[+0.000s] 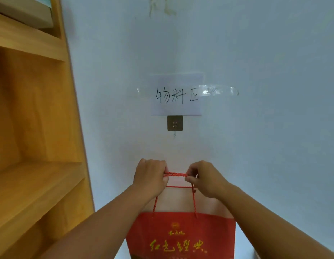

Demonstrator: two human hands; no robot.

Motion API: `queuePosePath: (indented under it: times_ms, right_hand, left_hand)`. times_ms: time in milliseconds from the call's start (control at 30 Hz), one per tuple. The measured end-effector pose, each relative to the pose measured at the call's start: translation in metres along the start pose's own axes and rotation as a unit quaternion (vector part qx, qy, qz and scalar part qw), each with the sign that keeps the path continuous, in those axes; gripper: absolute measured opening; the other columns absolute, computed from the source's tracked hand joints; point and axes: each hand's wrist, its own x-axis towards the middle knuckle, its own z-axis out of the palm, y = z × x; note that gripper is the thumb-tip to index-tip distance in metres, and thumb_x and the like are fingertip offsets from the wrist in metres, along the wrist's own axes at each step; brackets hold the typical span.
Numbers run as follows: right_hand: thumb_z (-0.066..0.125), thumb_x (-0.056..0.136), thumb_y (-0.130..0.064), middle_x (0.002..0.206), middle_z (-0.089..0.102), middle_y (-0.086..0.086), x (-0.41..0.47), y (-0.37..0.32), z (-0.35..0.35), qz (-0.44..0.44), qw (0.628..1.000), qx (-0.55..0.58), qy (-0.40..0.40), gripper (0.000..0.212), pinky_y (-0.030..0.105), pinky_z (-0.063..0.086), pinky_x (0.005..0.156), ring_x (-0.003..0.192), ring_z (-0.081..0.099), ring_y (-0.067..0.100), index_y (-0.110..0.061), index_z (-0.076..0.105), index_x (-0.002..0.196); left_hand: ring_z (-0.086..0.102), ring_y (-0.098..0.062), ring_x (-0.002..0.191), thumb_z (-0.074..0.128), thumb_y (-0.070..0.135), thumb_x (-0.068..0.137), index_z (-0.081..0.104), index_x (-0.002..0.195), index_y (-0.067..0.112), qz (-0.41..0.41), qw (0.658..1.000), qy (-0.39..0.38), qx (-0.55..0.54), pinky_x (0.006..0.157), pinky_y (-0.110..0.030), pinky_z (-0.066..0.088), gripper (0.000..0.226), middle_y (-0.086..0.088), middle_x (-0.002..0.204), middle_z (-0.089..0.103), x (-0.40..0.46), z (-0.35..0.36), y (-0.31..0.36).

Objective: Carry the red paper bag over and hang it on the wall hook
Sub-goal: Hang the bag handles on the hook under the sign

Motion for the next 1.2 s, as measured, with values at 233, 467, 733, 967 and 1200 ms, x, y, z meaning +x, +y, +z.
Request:
queuePosePath:
  times_ms: [233,467,733,967,1200]
  right_hand:
    - [0.076,0.09,-0.018,0.08,0.07,-0.003,0.086,-0.02,-0.013,0.053,0.994,0.023,0.095,0.007,0.018,0.045,0.064,0.069,0.062,0.006,-0.012,0.077,0.089]
    - [0.082,0.083,-0.013,0.075,0.071,0.001,0.15,-0.013,-0.032,0.072,0.975,0.047,0.205,0.009,0.022,0.05,0.064,0.066,0.063,0.01,-0.01,0.074,0.081]
    - [0.081,0.083,-0.013,0.068,0.066,-0.002,0.181,0.001,-0.016,0.078,0.974,0.042,0.207,0.016,0.029,0.05,0.063,0.064,0.062,0.015,-0.011,0.069,0.072]
    - [0.082,0.082,-0.015,0.071,0.068,0.001,0.186,0.003,0.006,0.084,0.979,0.031,0.182,0.016,0.039,0.059,0.07,0.066,0.065,0.019,-0.011,0.069,0.074]
    - [0.065,0.097,-0.03,0.076,0.067,0.004,0.161,0.002,0.023,0.07,0.984,-0.059,0.153,0.023,0.045,0.057,0.071,0.071,0.065,0.025,-0.014,0.063,0.081]
  left_hand:
    - [0.063,-0.019,0.086,0.067,0.021,0.086,0.069,0.098,0.024,0.028,0.996,0.042,-0.074,0.085,-0.036,0.046,0.013,0.005,0.094,0.073,0.104,0.005,-0.055]
    - [0.063,-0.022,0.076,0.071,0.017,0.082,0.067,0.094,0.026,0.032,0.985,0.126,-0.113,0.067,-0.033,0.045,0.015,0.004,0.083,0.072,0.17,0.013,-0.067]
    - [0.056,-0.021,0.066,0.074,0.018,0.077,0.066,0.082,0.021,0.056,0.977,0.192,-0.069,0.064,-0.035,0.046,0.01,0.001,0.072,0.068,0.181,0.028,-0.078]
    - [0.061,-0.022,0.073,0.074,0.03,0.08,0.066,0.088,0.023,0.015,0.993,0.114,-0.031,0.069,-0.035,0.049,0.013,0.001,0.079,0.07,0.168,0.046,-0.091]
    - [0.066,-0.019,0.079,0.067,0.051,0.085,0.066,0.096,0.025,0.001,0.995,0.062,-0.08,0.069,-0.038,0.056,0.028,0.006,0.083,0.071,0.147,0.071,-0.088]
